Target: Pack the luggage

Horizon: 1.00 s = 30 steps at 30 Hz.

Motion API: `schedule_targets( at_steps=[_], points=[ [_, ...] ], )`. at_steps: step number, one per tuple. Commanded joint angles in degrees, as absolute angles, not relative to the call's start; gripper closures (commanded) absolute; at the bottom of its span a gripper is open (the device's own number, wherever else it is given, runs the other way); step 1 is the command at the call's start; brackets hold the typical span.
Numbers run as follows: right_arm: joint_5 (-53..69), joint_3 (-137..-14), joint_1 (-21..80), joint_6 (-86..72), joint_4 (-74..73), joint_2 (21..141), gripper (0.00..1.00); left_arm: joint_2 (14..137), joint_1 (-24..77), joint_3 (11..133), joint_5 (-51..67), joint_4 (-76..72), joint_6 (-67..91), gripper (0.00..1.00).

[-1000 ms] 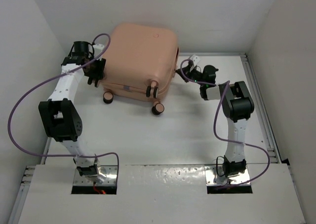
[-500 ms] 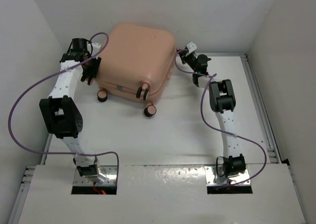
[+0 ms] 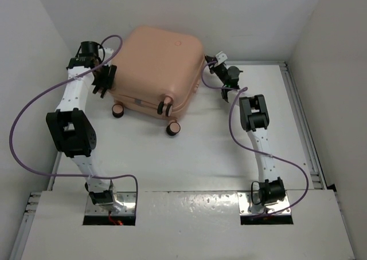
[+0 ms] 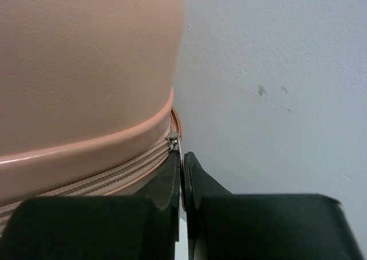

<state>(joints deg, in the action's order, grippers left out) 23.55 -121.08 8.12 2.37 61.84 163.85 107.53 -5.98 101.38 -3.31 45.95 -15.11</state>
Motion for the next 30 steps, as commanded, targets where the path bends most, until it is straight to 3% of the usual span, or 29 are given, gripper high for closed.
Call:
schedule_targets(
  at_steps=[1,7,16,20,30],
  points=[
    [10.5,-114.5,2.3,3.6,67.7,157.8,1.0,113.2,-5.3,107.4,-5.1,10.0,-9.1,0.29],
    [12.2,-102.3,2.7,3.3,73.9,150.7,1.0,104.3,-3.6,108.8,-6.7,12.9,-4.3,0.01],
    [13.6,-93.4,3.4,3.8,77.2,145.6,1.0,93.1,-3.6,103.1,8.5,26.4,3.5,0.01],
    [13.8,-92.7,3.9,4.5,78.8,145.9,1.0,89.5,-1.2,99.8,25.3,27.2,5.4,0.01],
    [18.3,-81.7,5.0,2.5,84.5,139.4,1.0,83.0,12.6,89.7,23.6,41.9,3.2,0.01]
  ],
)
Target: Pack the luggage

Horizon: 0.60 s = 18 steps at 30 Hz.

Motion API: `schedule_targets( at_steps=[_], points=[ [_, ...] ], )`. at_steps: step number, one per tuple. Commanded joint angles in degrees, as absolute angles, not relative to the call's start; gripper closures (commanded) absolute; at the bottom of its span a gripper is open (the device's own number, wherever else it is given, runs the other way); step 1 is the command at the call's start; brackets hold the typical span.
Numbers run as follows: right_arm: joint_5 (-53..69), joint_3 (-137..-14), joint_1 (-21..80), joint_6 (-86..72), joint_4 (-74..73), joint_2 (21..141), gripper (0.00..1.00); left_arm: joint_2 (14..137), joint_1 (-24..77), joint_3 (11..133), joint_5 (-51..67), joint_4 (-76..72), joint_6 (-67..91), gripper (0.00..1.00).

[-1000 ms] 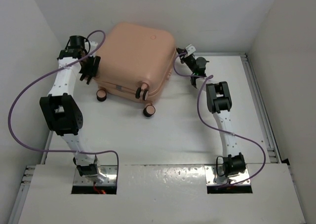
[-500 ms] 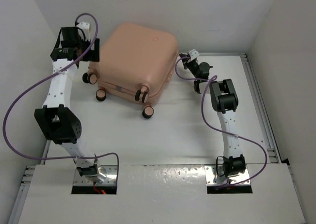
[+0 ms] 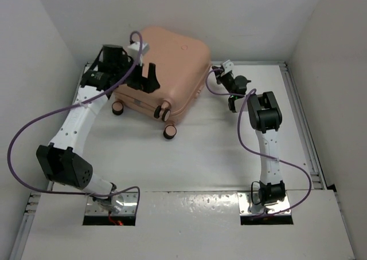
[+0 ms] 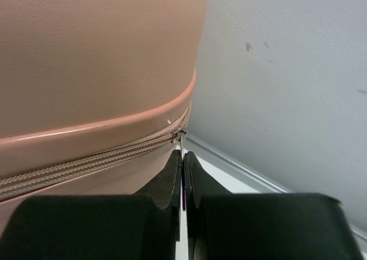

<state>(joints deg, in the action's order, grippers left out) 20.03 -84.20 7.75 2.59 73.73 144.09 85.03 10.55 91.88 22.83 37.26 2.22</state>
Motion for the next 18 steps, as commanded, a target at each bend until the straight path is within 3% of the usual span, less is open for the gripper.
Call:
schedule_targets(
  at_steps=[1,11,18],
  points=[
    [18.6,-81.0,5.2,2.5,85.0,138.9,1.0,83.0,13.9,89.7,22.7,43.1,3.2,0.01],
    [19.6,-75.4,6.7,0.4,88.2,135.6,1.0,86.6,20.3,91.0,22.6,52.8,1.8,0.01],
    [20.0,-72.4,7.3,0.4,90.1,133.9,1.0,90.7,22.9,89.8,11.9,52.2,4.5,0.01]
  ],
)
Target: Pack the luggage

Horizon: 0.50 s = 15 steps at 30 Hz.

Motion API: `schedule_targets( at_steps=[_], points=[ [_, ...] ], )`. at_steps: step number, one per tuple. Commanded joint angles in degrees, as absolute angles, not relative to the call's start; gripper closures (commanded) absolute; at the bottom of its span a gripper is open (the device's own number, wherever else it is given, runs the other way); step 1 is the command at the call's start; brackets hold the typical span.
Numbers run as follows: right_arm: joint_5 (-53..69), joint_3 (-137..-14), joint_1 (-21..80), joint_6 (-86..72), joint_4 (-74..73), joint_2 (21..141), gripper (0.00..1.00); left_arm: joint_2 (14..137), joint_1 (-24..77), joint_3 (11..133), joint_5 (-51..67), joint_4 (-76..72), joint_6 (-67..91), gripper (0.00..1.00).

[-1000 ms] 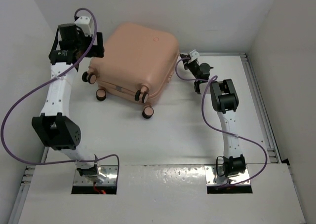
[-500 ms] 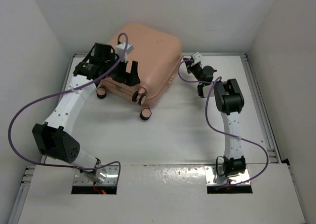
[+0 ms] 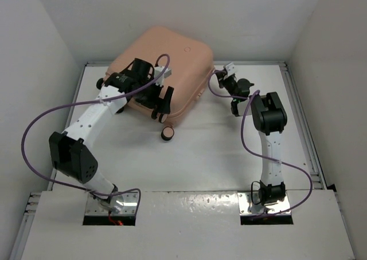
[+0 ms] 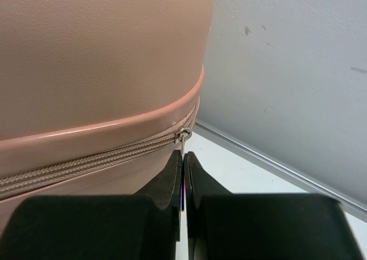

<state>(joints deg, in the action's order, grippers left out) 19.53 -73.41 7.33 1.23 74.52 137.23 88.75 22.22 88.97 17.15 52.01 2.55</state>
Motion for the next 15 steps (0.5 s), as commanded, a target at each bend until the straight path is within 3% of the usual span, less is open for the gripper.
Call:
schedule_targets(
  at_steps=[1,5,8,11,12,15],
  points=[
    [20.0,-72.2,7.1,0.4,90.0,133.9,1.0,91.3,22.9,90.5,10.8,52.2,4.5,0.01],
    [20.0,-72.6,7.4,0.4,89.8,133.9,1.0,94.5,25.2,92.0,8.6,51.7,3.8,0.01],
    [19.9,-72.7,7.3,0.5,89.8,133.9,1.0,96.3,25.8,93.1,7.6,51.1,4.3,0.12],
    [19.7,-72.1,7.5,1.0,90.3,133.2,1.0,96.9,25.8,93.1,9.2,51.1,2.7,0.35],
    [19.9,-71.5,7.2,1.1,90.5,133.2,1.0,96.9,26.4,92.2,9.8,51.1,1.7,0.5],
    [20.4,-69.4,7.1,1.1,91.0,131.7,1.0,94.6,26.4,89.6,11.0,51.1,-3.2,0.72]
  ],
)
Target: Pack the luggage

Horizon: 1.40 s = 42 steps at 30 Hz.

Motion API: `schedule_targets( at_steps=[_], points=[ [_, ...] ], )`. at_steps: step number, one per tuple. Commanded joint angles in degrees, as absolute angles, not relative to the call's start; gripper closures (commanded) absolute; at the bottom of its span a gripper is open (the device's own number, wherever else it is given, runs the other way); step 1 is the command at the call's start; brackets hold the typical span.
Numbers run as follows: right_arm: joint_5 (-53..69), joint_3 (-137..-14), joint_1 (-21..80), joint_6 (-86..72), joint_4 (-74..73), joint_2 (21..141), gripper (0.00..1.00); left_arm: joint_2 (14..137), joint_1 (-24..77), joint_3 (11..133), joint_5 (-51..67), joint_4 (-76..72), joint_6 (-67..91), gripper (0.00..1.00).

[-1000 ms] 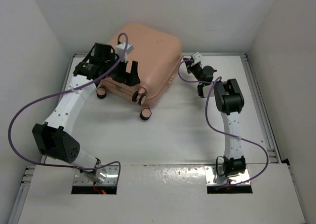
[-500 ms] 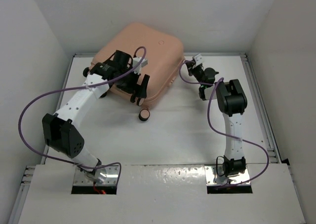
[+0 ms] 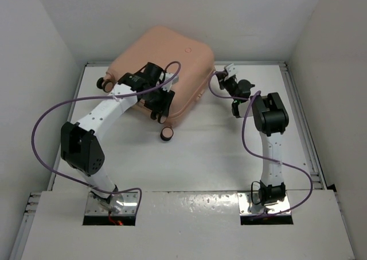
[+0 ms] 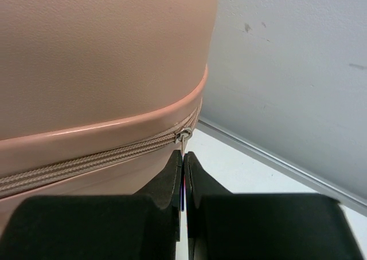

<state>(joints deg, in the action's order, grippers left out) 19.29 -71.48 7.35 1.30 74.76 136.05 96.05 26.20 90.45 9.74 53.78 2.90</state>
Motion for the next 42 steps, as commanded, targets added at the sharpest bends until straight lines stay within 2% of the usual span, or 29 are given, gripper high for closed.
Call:
schedule_targets(
  at_steps=[1,4,10,17,20,23,27,30,36,42],
  points=[
    [21.1,-67.8,6.9,1.1,91.1,131.1,1.0,93.6,26.4,88.6,11.0,50.5,-4.4,0.76],
    [23.9,-60.5,6.5,0.5,92.1,126.7,1.0,89.2,26.4,82.7,10.4,49.8,-9.4,0.86],
    [33.9,-46.1,4.9,-7.5,91.8,115.9,1.0,82.1,22.9,73.8,7.6,49.2,-22.9,0.96],
    [44.2,-32.9,4.4,-16.8,86.4,104.3,1.0,72.7,11.5,61.2,10.9,47.9,-50.5,1.0],
    [49.2,-30.2,4.3,-21.5,85.3,100.2,1.0,72.0,3.1,58.3,13.2,43.6,-65.3,1.0],
    [55.0,-28.8,3.3,-23.7,85.8,99.1,1.0,77.5,-2.0,59.1,15.0,42.6,-72.4,1.0],
    [59.9,-28.0,0.2,-26.4,88.5,98.8,1.0,89.5,-8.5,69.6,15.0,39.8,-73.6,1.0],
    [61.6,-29.5,-3.3,-25.1,87.5,99.0,1.0,95.3,-9.6,75.2,15.0,39.3,-72.9,1.0],
    [56.4,-35.5,-7.6,-17.4,78.5,101.9,1.0,101.2,-9.1,78.7,13.9,35.9,-72.6,1.0],
    [51.6,-42.6,-8.8,-13.5,81.7,109.5,1.0,103.2,-8.5,78.1,12.7,33.2,-74.0,1.0]
  ],
)
